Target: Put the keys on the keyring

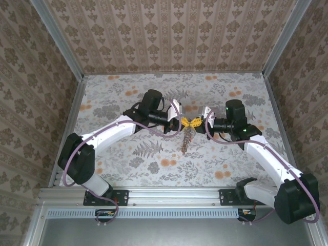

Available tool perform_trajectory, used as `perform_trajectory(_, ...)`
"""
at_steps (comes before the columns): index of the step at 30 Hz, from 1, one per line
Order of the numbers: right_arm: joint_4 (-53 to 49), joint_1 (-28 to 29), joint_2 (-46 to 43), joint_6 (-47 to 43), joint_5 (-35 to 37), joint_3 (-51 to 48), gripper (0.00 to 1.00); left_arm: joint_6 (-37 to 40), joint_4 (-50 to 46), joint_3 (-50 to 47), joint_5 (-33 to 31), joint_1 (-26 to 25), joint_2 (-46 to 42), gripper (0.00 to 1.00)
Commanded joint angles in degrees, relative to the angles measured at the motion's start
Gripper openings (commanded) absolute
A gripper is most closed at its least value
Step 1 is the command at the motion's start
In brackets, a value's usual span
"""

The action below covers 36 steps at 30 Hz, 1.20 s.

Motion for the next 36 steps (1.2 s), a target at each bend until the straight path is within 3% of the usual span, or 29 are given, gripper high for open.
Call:
perform_trajectory(1,-4.98,0.77,0.04,-4.14,0.8,3.66,0.0,3.44,-4.87,3.15,-1.38,-0.57,-0.71,0.16)
perform_trajectory(5,-8.74,1.6,-0.1,-6.56,2.94,5.58,0.0,5.63,-9.06,4.83,-4.37,-1.1,0.27,0.21)
perform_trajectory(14,-12.41,2.99,-0.39,-8.68,5.3,7.83,0.0,8.14,-13.28,7.37,-6.33,-2.39,2.08,0.19)
perform_trajectory(17,-14.11,3.5,-0.7,-9.84,7.0,8.5,0.0,8.41,-13.77,7.52,-7.22,-2.53,2.21,0.11)
perform_trajectory(19,-15.47,3.85,-1.17,-10.73,7.95,9.14,0.0,8.6,-14.45,7.83,-7.64,-2.56,2.14,0.0)
perform_trajectory(22,-15.52,3.89,-2.31,-11.03,10.08,8.75,0.05,7.95,-13.24,7.15,-7.98,-2.47,1.55,0.0)
perform_trajectory(27,-10.93,3.26,-3.04,-9.38,9.39,4.46,0.16,2.52,-1.91,2.89,0.13,-1.28,-0.39,0.0)
perform_trajectory(36,0.81,0.53,-1.6,-1.96,1.53,-1.21,0.19,-3.36,8.72,-0.41,6.86,-0.85,-1.26,0.0)
